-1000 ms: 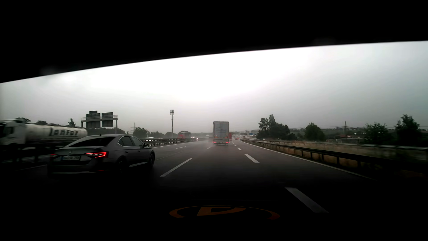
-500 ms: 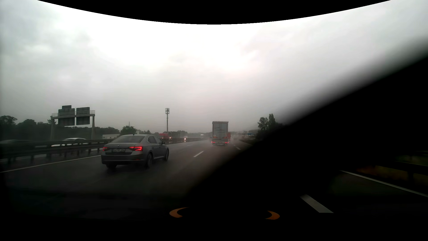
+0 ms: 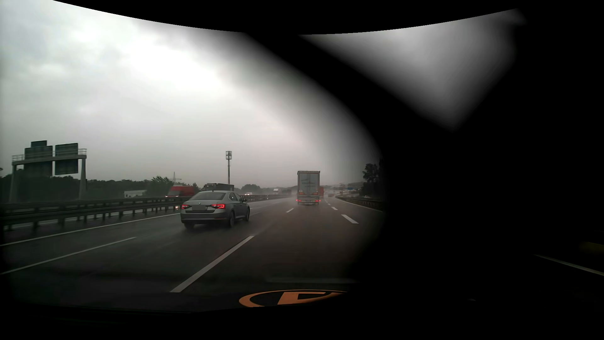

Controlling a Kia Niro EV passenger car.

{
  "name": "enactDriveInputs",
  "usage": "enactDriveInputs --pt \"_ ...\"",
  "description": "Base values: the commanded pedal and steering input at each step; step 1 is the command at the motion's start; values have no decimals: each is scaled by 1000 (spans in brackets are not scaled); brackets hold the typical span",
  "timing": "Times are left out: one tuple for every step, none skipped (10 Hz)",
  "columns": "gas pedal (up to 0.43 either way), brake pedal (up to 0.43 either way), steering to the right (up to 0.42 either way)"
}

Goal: Follow the waypoints while adhering to traffic rules and regulations

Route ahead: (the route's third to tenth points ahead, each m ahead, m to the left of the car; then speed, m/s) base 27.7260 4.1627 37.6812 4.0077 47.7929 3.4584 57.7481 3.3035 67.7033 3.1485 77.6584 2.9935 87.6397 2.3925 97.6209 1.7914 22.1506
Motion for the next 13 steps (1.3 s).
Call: enactDriveInputs --pt "98 0 3" --pt "98 0 2" --pt "87 0 1" --pt "79 0 1" --pt "67 0 1" --pt "67 0 0" --pt "87 0 -1" --pt "87 0 -3" --pt "87 0 -3" --pt "110 0 -5" --pt "110 0 -5" --pt "110 0 -5" --pt "110 0 -5"
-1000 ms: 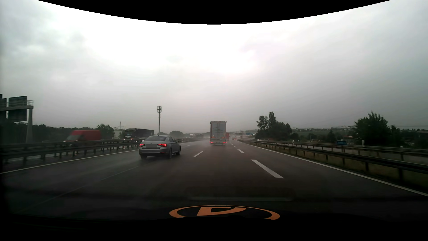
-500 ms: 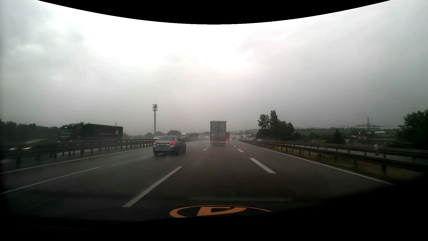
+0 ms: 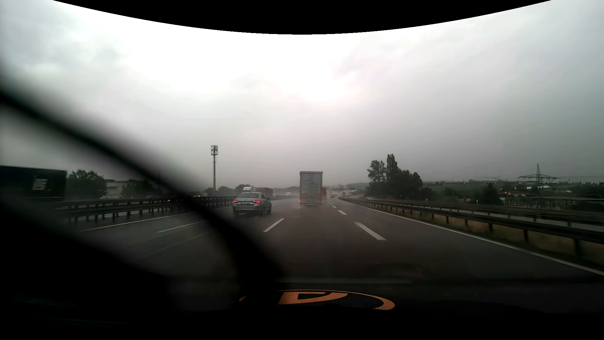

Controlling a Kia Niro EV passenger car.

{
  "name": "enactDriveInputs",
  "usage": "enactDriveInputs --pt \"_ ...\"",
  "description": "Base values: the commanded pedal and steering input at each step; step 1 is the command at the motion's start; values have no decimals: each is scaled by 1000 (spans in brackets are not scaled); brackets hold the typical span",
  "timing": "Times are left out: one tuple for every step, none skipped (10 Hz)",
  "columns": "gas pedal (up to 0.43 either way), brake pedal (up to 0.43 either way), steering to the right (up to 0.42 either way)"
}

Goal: Follow the waypoints while adhering to traffic rules and regulations

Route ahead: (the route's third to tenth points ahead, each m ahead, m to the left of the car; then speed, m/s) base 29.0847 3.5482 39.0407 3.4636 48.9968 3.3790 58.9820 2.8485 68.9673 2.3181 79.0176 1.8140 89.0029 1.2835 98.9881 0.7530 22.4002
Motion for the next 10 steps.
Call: enactDriveInputs --pt "110 0 -5" --pt "110 0 -5" --pt "110 0 -5" --pt "110 0 -5" --pt "110 0 -4" --pt "110 0 -5" --pt "110 0 -4" --pt "110 0 -4" --pt "110 0 -4" --pt "110 0 -4"
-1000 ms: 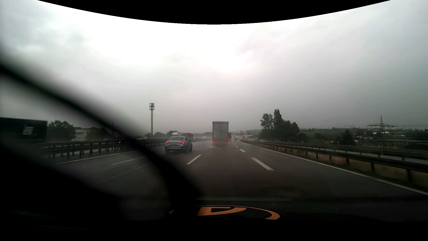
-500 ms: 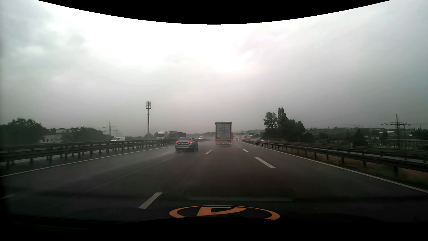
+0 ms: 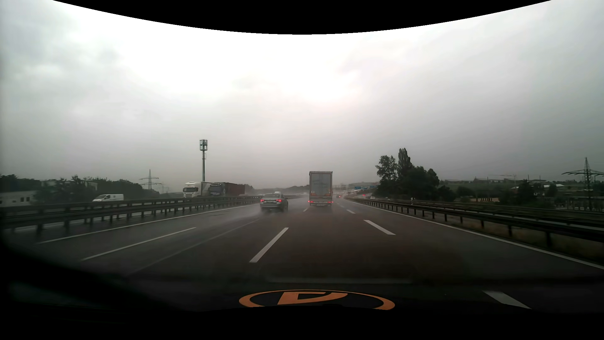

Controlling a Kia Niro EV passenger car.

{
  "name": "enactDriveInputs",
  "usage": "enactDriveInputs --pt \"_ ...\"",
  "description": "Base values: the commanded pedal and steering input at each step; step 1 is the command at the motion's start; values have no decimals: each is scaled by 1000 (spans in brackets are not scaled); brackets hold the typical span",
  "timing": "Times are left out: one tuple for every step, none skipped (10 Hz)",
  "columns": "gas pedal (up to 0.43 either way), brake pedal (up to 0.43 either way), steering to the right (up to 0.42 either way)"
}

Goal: Follow the waypoints while adhering to traffic rules and regulations

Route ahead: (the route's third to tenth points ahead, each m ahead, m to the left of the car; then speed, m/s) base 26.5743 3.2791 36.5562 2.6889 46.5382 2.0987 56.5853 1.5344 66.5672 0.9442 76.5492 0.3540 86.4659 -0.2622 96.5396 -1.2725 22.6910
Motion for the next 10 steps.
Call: enactDriveInputs --pt "130 0 -4" --pt "130 0 -4" --pt "130 0 -4" --pt "150 0 -4" --pt "169 0 -4" --pt "177 0 -4" --pt "177 0 -3" --pt "177 0 -3" --pt "177 0 -2" --pt "177 0 -1"
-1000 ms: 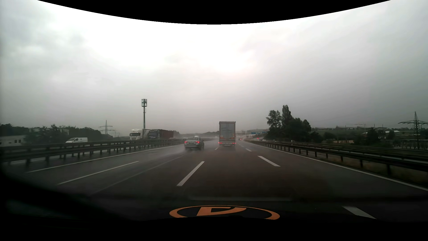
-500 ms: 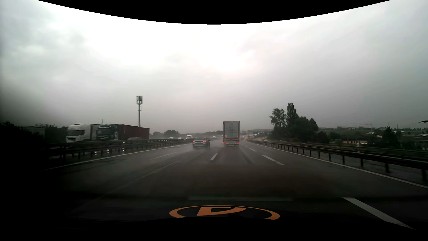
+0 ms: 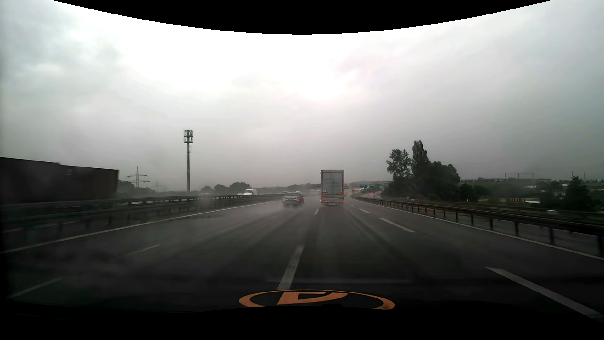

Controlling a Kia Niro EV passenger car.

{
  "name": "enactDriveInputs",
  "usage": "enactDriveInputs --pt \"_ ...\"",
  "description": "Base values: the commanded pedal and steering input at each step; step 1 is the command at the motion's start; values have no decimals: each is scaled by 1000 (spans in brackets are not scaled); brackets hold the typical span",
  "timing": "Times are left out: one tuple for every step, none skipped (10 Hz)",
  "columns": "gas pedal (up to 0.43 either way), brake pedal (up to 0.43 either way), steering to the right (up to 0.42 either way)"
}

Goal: Follow the waypoints while adhering to traffic rules and regulations

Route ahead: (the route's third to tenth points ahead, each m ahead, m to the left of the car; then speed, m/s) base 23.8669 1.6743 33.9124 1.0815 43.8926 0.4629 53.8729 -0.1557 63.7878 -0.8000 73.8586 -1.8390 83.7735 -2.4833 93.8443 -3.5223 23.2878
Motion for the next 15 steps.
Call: enactDriveInputs --pt "177 0 0" --pt "177 0 2" --pt "177 0 4" --pt "177 0 4" --pt "177 0 4" --pt "177 0 4" --pt "169 0 4" --pt "169 0 4" --pt "157 0 4" --pt "130 0 4" --pt "118 0 4" --pt "110 0 4" --pt "110 0 4" --pt "110 0 4" --pt "110 0 3"
